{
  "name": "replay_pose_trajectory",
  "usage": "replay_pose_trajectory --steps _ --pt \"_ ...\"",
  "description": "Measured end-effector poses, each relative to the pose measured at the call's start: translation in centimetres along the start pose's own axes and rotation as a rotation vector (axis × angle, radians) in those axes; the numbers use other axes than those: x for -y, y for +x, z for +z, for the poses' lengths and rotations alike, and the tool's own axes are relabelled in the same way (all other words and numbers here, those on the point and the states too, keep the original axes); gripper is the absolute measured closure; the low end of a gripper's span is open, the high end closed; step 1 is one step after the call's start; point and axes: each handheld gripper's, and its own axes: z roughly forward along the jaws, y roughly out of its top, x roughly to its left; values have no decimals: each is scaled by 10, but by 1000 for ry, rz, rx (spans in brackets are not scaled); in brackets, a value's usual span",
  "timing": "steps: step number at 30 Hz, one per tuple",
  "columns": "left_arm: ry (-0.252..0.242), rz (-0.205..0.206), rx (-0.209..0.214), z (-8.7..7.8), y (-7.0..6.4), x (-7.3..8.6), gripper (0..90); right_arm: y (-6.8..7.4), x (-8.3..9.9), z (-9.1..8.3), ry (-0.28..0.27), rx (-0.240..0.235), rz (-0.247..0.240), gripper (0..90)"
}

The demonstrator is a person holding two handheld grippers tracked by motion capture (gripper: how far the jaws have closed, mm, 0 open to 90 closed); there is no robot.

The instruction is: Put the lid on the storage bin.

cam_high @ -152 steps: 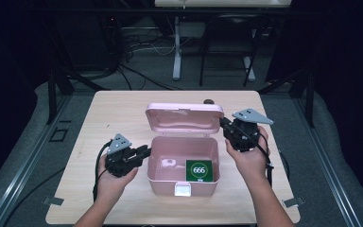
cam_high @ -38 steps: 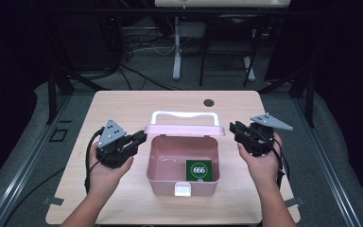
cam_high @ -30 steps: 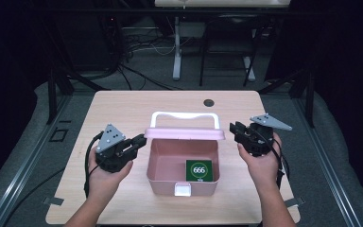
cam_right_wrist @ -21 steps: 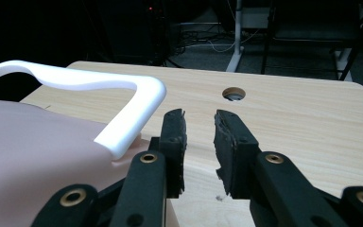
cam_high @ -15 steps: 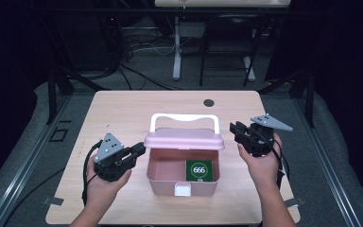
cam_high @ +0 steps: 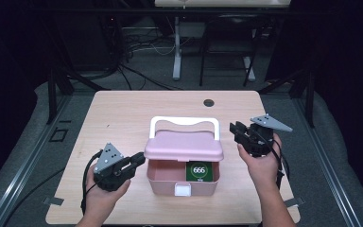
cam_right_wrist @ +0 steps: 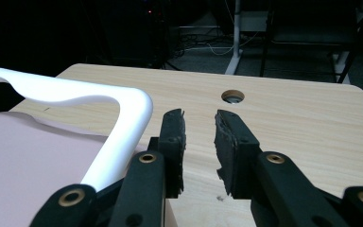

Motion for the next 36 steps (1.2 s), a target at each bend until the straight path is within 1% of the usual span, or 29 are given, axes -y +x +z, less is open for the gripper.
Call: replay_pose_trajectory --steps 7,9,10,11,12,16,18,24,29,33,34,36 --pt "10 -3 8 -2 -3 9 839 0 1 1 9 1 -4 725" --pt "14 5 7 -3 -4 12 840 0 1 2 0 3 -4 725" --pt "15 -1 7 -2 -5 13 840 1 1 2 1 3 -4 725" --pt "18 1 8 -3 -5 14 839 1 1 1 13 4 -5 725" --pt "23 -1 8 -3 -5 15 840 1 1 1 4 3 -4 725" --pt "26 2 10 -2 -6 21 839 1 1 1 4 3 -4 724" --pt "29 1 11 -2 -7 23 839 1 2 2 0 2 -4 724" --pt "30 0 17 -2 -10 28 832 1 2 2 13 1 -5 723" --pt "36 9 17 -2 -12 31 816 1 2 2 15 1 -4 723" --pt "37 -7 17 -2 -12 34 799 1 3 3 12 2 -7 722" --pt "39 0 17 -2 -11 34 799 1 3 3 12 0 -6 722" --pt "43 -7 20 -2 -12 36 796 1 3 3 12 0 -5 722"
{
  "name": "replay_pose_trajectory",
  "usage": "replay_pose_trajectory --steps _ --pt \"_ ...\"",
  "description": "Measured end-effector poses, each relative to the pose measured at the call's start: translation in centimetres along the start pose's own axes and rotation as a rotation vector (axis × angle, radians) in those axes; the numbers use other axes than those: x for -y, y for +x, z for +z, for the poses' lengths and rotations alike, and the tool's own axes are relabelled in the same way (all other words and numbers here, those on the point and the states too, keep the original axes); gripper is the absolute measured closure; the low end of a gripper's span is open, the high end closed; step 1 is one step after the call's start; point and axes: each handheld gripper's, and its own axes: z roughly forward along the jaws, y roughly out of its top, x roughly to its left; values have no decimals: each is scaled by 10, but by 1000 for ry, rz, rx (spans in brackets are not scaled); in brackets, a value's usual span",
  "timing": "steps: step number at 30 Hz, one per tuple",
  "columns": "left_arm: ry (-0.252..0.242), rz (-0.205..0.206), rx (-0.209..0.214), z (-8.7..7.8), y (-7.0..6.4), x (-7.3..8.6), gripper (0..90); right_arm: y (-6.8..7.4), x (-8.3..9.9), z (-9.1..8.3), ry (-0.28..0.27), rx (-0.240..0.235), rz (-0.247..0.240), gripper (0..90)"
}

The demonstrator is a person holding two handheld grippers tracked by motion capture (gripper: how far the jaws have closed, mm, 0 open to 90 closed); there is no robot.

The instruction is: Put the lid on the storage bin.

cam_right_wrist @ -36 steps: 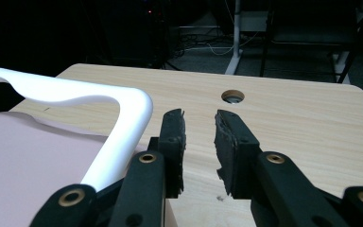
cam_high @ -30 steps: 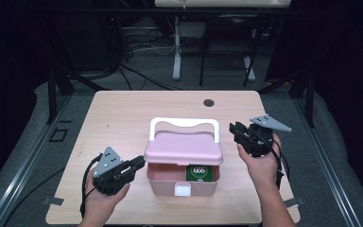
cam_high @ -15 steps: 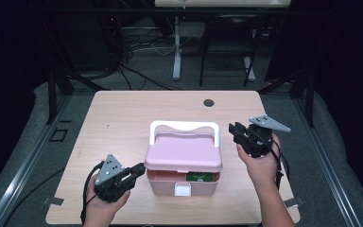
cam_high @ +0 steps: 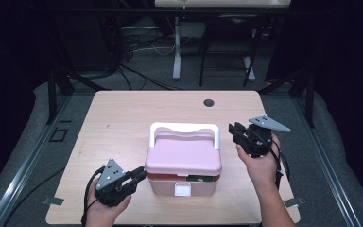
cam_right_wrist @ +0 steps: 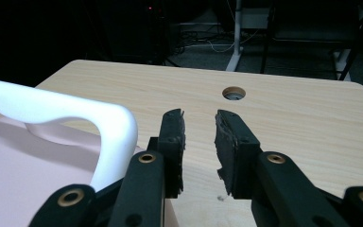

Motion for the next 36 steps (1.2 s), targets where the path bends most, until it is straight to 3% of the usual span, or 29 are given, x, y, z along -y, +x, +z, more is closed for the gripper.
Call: replay_pose_trajectory --steps 29,36 --pt "73 -16 21 6 -2 21 797 0 2 3 -4 1 0 718" --pt "59 -21 24 5 0 21 796 0 2 2 8 -5 -1 710"
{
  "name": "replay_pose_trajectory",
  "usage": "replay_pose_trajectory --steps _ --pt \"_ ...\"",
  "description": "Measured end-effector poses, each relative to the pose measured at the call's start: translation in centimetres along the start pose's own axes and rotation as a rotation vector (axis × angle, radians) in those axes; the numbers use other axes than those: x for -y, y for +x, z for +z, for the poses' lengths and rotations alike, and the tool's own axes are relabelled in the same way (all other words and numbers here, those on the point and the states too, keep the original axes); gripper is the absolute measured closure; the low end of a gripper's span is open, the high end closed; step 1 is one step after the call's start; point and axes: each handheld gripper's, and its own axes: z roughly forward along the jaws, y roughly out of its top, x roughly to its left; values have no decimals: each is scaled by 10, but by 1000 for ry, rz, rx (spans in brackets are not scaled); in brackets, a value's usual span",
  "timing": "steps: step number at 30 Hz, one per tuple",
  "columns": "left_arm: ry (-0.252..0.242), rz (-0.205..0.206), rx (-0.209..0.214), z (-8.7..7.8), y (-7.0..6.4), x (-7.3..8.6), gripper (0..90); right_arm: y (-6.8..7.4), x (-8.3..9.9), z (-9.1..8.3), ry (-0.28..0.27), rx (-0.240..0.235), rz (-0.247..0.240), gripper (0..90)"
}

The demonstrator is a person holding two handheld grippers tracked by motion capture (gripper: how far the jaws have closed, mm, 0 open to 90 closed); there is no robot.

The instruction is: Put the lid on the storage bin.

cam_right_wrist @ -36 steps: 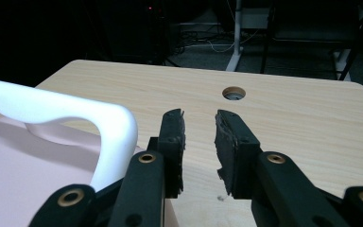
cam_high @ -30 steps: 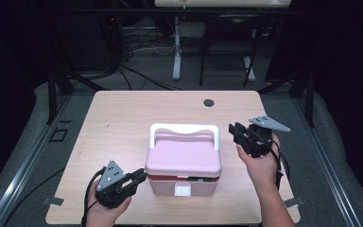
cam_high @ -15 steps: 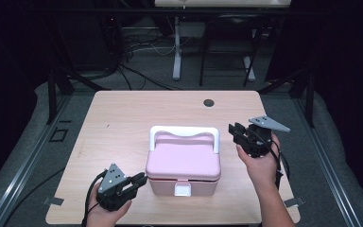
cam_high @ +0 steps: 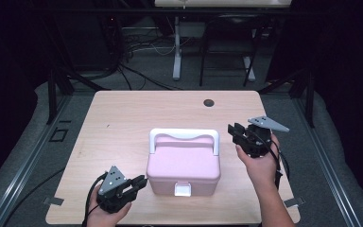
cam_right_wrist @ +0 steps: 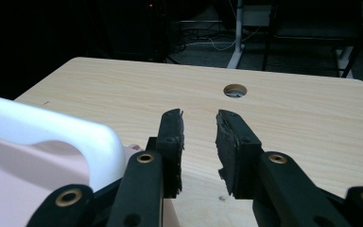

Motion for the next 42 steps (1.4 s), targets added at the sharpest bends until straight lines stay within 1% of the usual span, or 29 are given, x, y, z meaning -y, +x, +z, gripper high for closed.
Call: replay_pose_trajectory --steps 5,10,12,14,21,27,32,33,34,35,39,42 --pt "5 -9 -8 0 2 1 767 0 0 0 1 -1 -3 696" --pt "-10 -17 -13 1 4 2 711 -1 0 0 4 -3 -5 679" --pt "-10 -21 -14 1 6 3 692 -2 0 0 13 -6 -3 665" --pt "-9 -26 -16 1 7 3 675 -2 0 0 10 -6 -1 654" --pt "-26 -45 -29 0 14 2 656 -3 0 0 13 -6 3 637" --pt "-31 -62 -52 0 24 -2 649 -3 0 -1 8 -5 3 633" --pt "-49 -74 -79 3 33 -7 643 -3 0 0 9 -4 0 629" --pt "-55 -78 -88 4 35 -8 642 -3 0 0 12 -4 -2 628" --pt "-56 -81 -93 5 37 -9 642 -3 1 1 3 -3 -1 627" --pt "-51 -82 -99 7 39 -10 642 -3 1 1 17 -2 -2 625" --pt "-57 -94 -115 15 44 -12 641 -2 2 2 18 -4 -4 621" --pt "-51 -100 -123 20 49 -13 635 -3 2 2 25 -3 -4 618"
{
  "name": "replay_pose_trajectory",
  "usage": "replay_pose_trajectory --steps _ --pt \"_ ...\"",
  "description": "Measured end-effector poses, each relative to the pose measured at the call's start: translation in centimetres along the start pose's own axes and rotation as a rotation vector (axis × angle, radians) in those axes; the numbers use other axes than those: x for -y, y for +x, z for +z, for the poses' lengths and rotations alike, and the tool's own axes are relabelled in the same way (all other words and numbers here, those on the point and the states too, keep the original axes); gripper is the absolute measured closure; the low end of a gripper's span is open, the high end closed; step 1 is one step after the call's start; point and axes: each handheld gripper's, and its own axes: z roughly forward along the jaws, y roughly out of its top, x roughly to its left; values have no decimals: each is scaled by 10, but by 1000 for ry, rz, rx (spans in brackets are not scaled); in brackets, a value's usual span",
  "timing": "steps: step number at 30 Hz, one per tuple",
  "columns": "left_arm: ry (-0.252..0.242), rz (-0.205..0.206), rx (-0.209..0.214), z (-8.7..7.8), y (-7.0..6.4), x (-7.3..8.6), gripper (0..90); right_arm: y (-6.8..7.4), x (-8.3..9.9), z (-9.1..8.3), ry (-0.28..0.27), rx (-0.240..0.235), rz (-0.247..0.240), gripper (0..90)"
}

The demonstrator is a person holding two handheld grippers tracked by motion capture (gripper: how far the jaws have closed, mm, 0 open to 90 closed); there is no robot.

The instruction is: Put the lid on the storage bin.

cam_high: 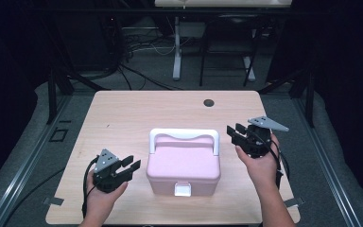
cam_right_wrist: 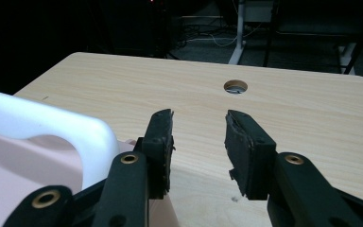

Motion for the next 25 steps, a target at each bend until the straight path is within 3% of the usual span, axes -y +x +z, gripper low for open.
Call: replay_pose_trajectory --steps 8,12,13,20,25 --pt "-1 -18 -19 14 7 -5 631 -2 2 2 8 -4 5 613" --pt "12 -14 -25 19 9 2 624 -3 3 5 1 -1 7 610" --pt "20 -17 -24 20 10 5 623 -4 3 3 26 -3 5 609" --pt "54 -20 -20 23 14 16 601 -7 4 4 11 1 14 598" --pt "70 -17 -14 22 16 21 590 -15 10 10 50 6 25 583"
